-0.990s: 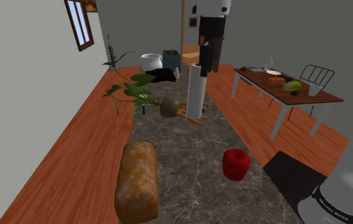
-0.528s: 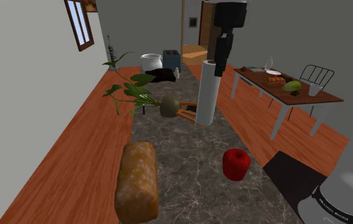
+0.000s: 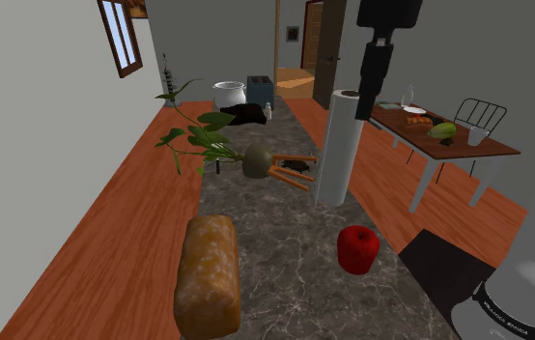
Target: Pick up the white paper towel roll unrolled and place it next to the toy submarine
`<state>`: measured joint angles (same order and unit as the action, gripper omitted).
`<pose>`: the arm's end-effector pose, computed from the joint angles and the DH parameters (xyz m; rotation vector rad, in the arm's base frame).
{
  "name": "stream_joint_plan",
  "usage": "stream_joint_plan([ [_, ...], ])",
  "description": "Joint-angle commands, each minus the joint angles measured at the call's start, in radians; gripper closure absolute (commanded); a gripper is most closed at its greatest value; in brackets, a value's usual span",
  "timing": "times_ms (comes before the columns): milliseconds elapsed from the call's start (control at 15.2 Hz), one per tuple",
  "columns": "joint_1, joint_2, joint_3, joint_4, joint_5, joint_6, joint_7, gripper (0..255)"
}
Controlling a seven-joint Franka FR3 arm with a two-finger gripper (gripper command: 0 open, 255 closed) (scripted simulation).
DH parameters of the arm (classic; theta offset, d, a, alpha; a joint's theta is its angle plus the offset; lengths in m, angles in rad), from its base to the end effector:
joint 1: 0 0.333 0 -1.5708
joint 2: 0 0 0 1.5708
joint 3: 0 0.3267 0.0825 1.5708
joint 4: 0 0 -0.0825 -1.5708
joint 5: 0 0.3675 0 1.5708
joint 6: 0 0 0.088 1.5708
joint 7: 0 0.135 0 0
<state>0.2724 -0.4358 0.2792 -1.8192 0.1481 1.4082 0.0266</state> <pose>0.2965 0.2436 0.6718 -3.0043 -0.8077 -0.0001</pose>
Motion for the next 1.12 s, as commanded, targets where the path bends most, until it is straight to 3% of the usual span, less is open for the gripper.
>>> stream_joint_plan([
  [0, 0.003, -0.014, 0.002, -0.033, 0.004, 0.019, 0.002, 255],
  [1056, 0.014, -0.081, 0.013, -0.307, 0.025, 0.227, -0.019, 255],
])
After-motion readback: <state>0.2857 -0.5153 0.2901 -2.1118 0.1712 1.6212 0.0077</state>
